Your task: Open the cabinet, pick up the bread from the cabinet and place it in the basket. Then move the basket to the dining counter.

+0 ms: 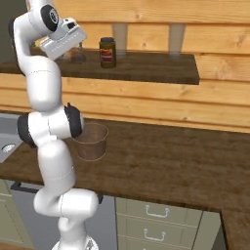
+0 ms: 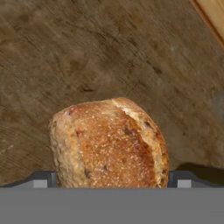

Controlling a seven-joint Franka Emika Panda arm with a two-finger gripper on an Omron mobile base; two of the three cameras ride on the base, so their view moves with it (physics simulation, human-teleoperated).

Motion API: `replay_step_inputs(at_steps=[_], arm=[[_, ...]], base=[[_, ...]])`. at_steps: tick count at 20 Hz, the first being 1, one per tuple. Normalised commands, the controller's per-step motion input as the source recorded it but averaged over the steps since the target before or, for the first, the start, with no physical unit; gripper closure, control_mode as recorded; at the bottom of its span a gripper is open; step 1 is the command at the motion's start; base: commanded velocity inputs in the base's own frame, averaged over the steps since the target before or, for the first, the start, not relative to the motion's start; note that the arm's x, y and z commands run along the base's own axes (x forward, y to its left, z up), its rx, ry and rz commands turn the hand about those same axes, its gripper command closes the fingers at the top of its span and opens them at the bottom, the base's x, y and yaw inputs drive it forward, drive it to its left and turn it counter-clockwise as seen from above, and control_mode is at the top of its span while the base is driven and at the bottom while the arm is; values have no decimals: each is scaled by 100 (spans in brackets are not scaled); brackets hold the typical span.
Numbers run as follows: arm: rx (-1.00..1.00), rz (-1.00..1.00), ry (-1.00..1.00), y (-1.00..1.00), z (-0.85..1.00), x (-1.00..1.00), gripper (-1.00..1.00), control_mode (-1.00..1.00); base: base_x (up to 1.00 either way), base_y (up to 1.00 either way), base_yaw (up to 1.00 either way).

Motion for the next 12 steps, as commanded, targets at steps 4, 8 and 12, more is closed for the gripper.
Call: replay_step_inputs(at_steps=[4,8,12], arm=[[2,-13,0,-5,-5,-100,100,-100],[6,-13,0,-24,-16,-100,100,-100],[4,-13,0,-42,-41,-100,100,-100]], base=[[0,0,0],[0,0,0],[0,0,0]])
